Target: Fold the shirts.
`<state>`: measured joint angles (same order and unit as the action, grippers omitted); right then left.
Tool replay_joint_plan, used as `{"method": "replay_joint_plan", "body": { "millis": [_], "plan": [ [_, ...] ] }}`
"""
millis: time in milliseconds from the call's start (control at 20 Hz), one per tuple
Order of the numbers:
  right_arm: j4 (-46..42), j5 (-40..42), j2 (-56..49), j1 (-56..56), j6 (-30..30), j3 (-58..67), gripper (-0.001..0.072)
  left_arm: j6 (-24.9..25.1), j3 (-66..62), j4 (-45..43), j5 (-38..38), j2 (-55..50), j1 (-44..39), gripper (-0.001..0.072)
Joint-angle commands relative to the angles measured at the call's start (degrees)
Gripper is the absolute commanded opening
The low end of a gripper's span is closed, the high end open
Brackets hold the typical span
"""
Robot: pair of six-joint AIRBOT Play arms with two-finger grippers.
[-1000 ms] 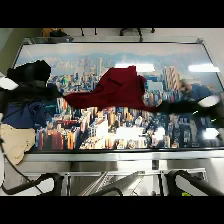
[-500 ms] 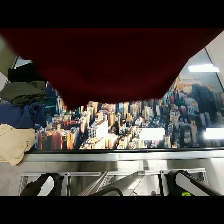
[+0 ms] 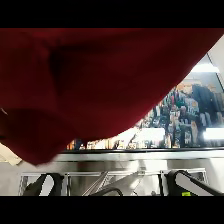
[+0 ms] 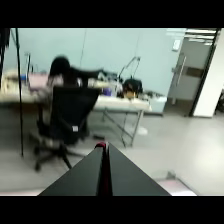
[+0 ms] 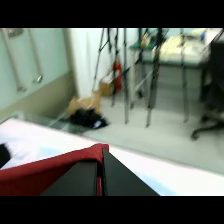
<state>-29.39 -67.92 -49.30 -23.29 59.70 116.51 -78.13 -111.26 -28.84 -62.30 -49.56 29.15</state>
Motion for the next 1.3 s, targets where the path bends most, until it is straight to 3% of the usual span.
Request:
{"method": "replay_joint_plan", "body": {
  "millis": [0,50,150,300,400,650,850,950,1250],
  "plan": [
    [7.32,-2.05,-5.77,2.19,-5.86,-13.03,0.0014,3.08,9.73,-0.20,-2.10,-4.98,-4.66,0.0012],
    [7.08,-1.81,-8.31,3.21,-7.54,-16.24,0.0015,4.17,12.92,-1.90,-1.31,-8.33,-8.48,0.0012],
    [7.04,0.02,-14.95,5.27,-9.94,-21.18,0.0014,4.11,18.01,-13.29,2.60,-15.87,-17.38,0.0012],
    [5.64,6.40,-27.06,6.64,-11.56,-22.56,0.0014,-0.20,21.31,-29.68,13.64,-30.95,-25.66,0.0012],
    [5.95,11.74,-35.56,6.97,-11.87,-22.47,0.0014,-1.05,17.07,-30.53,16.90,-42.45,-26.21,0.0011],
    [8.66,13.94,-49.07,6.97,-13.25,-18.10,0.0014,-3.15,-4.83,-30.91,9.33,-65.35,-27.08,0.0011],
    [6.19,13.84,-49.96,6.56,-13.42,-15.45,0.0014,-7.06,-8.11,-36.57,8.39,-66.99,-27.50,0.0011],
    [5.73,11.13,-49.96,6.29,-13.42,-15.45,0.0014,-7.19,-3.63,-37.86,7.82,-65.31,-27.50,0.0011],
    [-7.85,5.92,-50.07,6.97,-8.17,-15.47,0.0014,-9.03,4.28,-48.43,7.37,-64.98,-29.22,0.0011]
  ]
}}
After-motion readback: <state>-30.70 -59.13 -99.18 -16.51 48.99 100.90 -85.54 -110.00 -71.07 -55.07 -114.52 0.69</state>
